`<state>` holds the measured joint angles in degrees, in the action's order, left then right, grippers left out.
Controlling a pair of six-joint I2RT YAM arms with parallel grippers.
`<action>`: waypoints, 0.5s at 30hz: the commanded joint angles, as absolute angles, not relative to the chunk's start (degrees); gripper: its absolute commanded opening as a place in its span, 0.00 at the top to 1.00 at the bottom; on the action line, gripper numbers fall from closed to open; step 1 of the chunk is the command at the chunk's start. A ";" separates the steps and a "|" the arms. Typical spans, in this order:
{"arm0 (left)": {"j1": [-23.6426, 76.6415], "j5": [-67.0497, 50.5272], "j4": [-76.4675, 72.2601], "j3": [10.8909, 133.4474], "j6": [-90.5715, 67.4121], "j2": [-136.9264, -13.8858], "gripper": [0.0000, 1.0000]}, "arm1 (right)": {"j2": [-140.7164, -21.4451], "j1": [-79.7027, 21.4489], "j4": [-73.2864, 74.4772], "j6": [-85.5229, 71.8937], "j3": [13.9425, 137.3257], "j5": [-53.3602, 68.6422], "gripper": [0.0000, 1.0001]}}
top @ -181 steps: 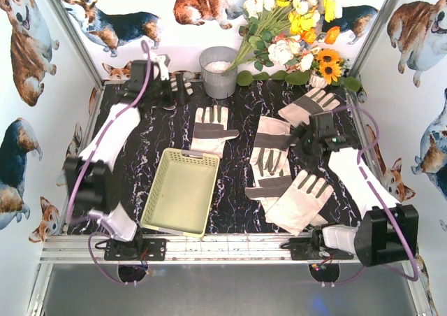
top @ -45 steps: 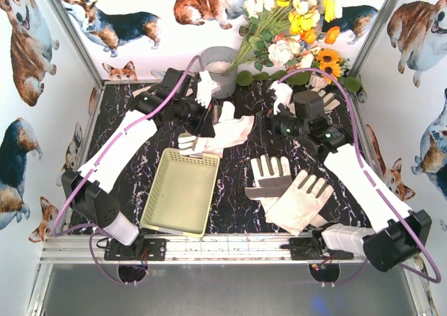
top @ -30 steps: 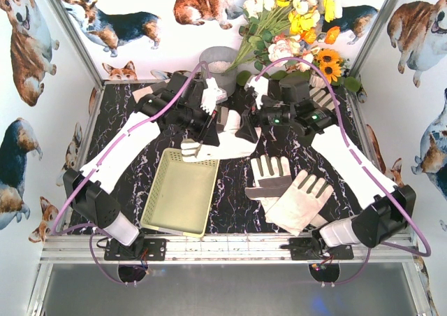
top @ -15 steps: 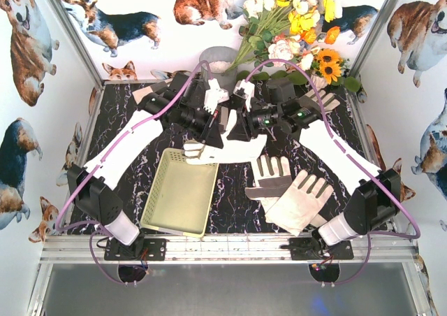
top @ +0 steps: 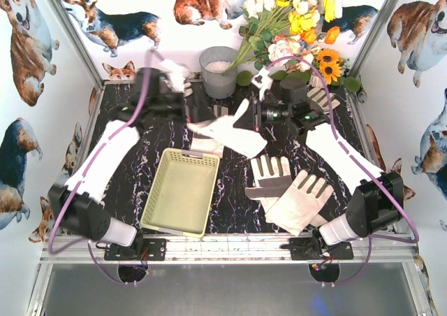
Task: Put the gloves into the storage basket
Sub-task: Turn over the glove.
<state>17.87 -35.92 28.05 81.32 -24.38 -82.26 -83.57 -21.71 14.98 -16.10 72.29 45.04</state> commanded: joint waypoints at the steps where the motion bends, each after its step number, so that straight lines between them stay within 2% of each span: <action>1: 12.73 -27.40 7.77 74.34 -41.71 -75.90 0.00 | -79.86 -21.18 2.61 -32.09 73.78 37.18 1.00; 7: 10.90 -28.24 -7.00 65.18 -53.60 -73.09 0.00 | -78.53 -21.18 -4.13 -47.50 73.99 25.40 1.00; 15: 10.90 -37.88 -28.12 61.61 -65.44 -75.84 0.00 | -77.77 -21.36 -16.59 -57.84 74.10 23.66 1.00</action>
<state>11.25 -31.99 -12.43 61.21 -57.34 -74.39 -80.31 -21.02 -4.58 -50.28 72.29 25.56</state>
